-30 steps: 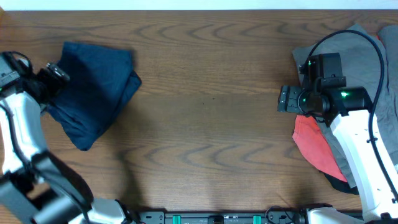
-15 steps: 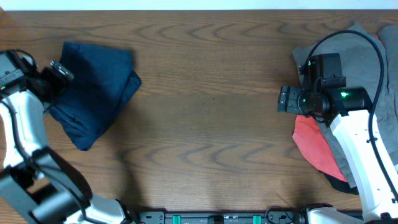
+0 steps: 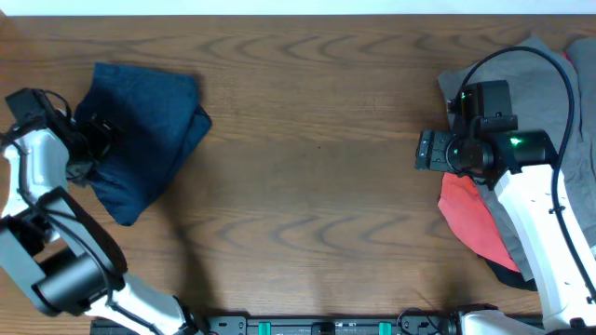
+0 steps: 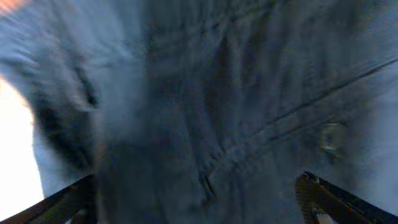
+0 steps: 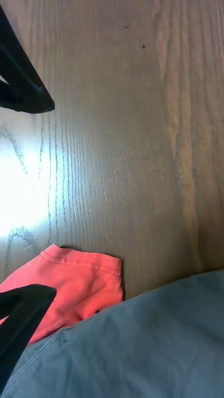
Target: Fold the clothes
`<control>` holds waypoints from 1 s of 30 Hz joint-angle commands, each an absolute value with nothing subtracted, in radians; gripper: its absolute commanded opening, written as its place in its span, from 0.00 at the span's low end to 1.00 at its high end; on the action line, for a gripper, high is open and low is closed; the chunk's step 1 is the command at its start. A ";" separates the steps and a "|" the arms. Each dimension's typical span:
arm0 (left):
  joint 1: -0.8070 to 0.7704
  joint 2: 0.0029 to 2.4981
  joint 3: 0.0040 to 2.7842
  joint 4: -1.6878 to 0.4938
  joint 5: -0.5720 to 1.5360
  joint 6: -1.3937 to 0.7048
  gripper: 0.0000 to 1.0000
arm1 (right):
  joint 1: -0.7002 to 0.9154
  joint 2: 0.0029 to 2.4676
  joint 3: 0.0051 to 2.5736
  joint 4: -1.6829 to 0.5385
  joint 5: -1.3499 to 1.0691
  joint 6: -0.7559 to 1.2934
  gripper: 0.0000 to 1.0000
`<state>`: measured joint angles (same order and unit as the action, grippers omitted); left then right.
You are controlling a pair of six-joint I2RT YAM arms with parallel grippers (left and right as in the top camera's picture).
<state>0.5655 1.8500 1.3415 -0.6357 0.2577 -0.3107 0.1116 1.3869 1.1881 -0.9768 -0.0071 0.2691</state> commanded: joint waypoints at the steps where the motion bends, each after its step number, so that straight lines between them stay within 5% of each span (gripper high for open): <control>1: 0.572 1.720 1.341 -0.626 0.249 -0.309 0.98 | 0.101 1.393 1.182 -0.980 -0.004 0.253 0.86; 8: 0.517 1.525 1.341 -0.656 0.280 -0.307 0.98 | 0.101 1.393 1.182 -0.976 -0.006 0.283 0.91; 17: 0.200 1.520 1.341 -0.754 0.270 -0.210 0.98 | 0.101 1.394 1.182 -0.889 -0.117 0.322 0.99; 30: -0.060 1.543 1.341 -1.288 0.215 -0.211 0.98 | 0.102 1.394 1.182 -1.175 -0.117 0.360 0.99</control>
<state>-0.0395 1.5410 1.3365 -1.2449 0.2317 -0.2276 0.1116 1.3872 1.1824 -1.1400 -0.1093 0.3164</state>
